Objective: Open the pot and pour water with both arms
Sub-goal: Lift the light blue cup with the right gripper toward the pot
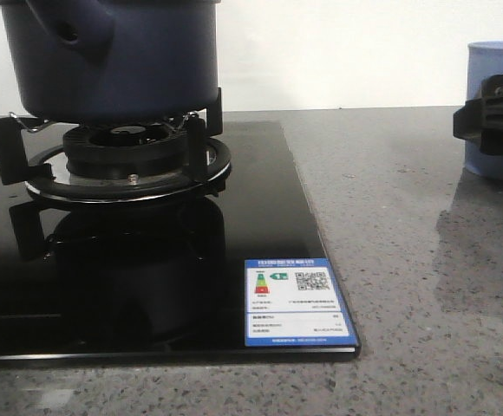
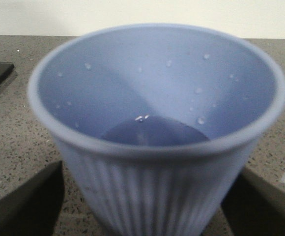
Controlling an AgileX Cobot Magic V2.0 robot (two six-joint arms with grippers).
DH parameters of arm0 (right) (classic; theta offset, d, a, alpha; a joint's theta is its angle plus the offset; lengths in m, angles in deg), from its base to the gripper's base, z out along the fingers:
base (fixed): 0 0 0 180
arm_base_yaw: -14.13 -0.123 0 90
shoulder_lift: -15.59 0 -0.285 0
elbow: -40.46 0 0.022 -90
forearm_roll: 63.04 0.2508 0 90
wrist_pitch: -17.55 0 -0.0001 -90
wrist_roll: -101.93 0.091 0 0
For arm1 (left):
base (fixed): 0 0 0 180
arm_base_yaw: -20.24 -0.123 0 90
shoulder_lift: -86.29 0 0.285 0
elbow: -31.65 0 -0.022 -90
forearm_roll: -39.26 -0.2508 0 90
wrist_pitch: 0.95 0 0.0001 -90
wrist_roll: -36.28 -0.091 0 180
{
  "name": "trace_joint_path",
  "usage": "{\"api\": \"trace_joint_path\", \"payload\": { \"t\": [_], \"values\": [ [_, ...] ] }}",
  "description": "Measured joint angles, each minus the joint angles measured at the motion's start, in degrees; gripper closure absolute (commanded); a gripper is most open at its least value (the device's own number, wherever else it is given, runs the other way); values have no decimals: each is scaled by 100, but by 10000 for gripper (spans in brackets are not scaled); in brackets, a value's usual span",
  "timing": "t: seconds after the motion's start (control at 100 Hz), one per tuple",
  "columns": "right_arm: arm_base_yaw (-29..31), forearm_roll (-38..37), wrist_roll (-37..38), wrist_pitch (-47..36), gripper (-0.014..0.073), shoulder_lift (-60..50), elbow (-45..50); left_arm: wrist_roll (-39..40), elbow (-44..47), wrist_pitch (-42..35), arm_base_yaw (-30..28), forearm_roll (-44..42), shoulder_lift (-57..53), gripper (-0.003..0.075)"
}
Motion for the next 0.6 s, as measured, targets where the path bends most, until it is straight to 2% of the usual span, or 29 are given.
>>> {"api": "trace_joint_path", "payload": {
  "t": [0.11,0.46,0.6],
  "values": [
    [0,8,0,-11,256,0,0,0,0,0,0,0,0,323],
    [0,8,0,-32,253,0,0,0,0,-8,0,0,0,323],
    [0,-242,0,150,253,-136,-18,0,0,-35,0,0,0,323]
  ]
}}
